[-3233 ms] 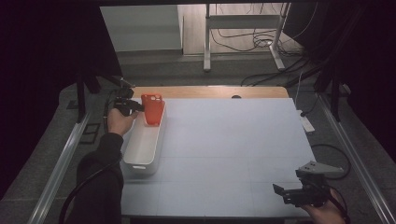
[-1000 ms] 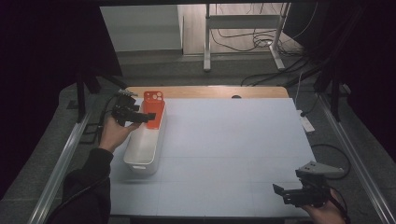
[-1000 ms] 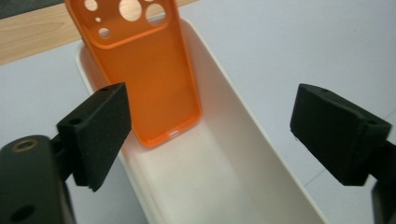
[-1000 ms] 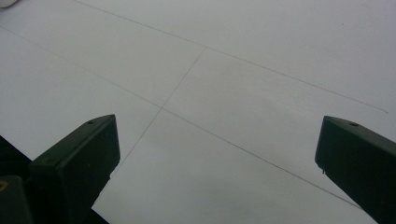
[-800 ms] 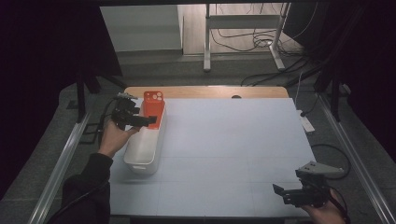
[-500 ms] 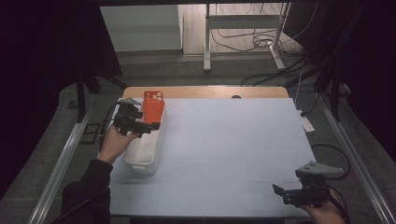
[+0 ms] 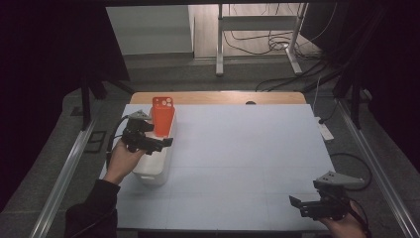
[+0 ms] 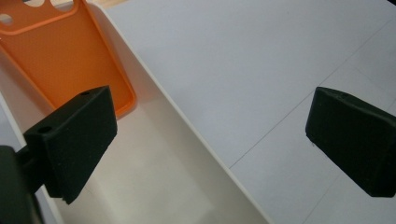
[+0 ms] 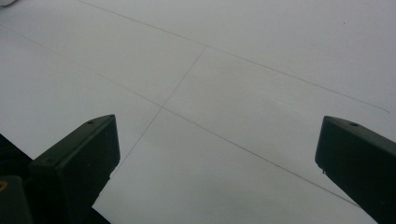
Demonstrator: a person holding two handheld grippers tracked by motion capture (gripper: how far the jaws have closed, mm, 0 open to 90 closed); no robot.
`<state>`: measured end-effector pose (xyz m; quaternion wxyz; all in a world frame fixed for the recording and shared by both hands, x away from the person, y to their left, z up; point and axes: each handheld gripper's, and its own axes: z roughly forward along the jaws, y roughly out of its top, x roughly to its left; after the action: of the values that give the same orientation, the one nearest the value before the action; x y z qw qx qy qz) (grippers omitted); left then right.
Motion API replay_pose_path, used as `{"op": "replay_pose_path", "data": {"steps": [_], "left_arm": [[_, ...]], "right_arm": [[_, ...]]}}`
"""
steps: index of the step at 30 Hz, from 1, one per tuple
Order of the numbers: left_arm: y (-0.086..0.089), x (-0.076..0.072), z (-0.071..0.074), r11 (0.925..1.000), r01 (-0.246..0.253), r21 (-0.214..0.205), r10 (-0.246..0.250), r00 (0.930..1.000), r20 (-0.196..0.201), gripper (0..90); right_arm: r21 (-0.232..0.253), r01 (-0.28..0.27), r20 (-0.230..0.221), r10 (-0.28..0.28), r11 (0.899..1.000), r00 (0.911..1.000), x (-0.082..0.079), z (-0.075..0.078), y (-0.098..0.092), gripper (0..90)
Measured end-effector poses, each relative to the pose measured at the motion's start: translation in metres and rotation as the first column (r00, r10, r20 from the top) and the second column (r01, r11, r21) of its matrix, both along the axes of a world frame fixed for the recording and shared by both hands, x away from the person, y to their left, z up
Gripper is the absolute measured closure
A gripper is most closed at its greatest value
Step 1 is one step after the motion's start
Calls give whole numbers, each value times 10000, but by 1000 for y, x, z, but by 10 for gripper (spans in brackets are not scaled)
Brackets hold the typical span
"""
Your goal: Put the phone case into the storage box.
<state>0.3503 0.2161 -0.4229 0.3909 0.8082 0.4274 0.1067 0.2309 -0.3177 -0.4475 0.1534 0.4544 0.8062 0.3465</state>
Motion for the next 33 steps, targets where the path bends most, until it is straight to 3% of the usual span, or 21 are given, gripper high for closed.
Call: {"op": "replay_pose_path", "data": {"steps": [4, 21, 33], "left_arm": [[-1, -7, -3, 9999, 82, -95, -81, 9999, 74, 23], [-13, -32, -13, 9997, 68, 227, -79, 9988, 477, 0], [-13, -52, -17, 9995, 225, 243, -237, 9984, 517, 0]], "right_arm": [[9, 18, -10, -18, 10000, 10000, 0, 0, 0, 0], [10, -40, -42, 40, 10000, 10000, 1, 0, 0, 0], [19, -76, -27, 76, 10000, 10000, 0, 0, 0, 0]]}}
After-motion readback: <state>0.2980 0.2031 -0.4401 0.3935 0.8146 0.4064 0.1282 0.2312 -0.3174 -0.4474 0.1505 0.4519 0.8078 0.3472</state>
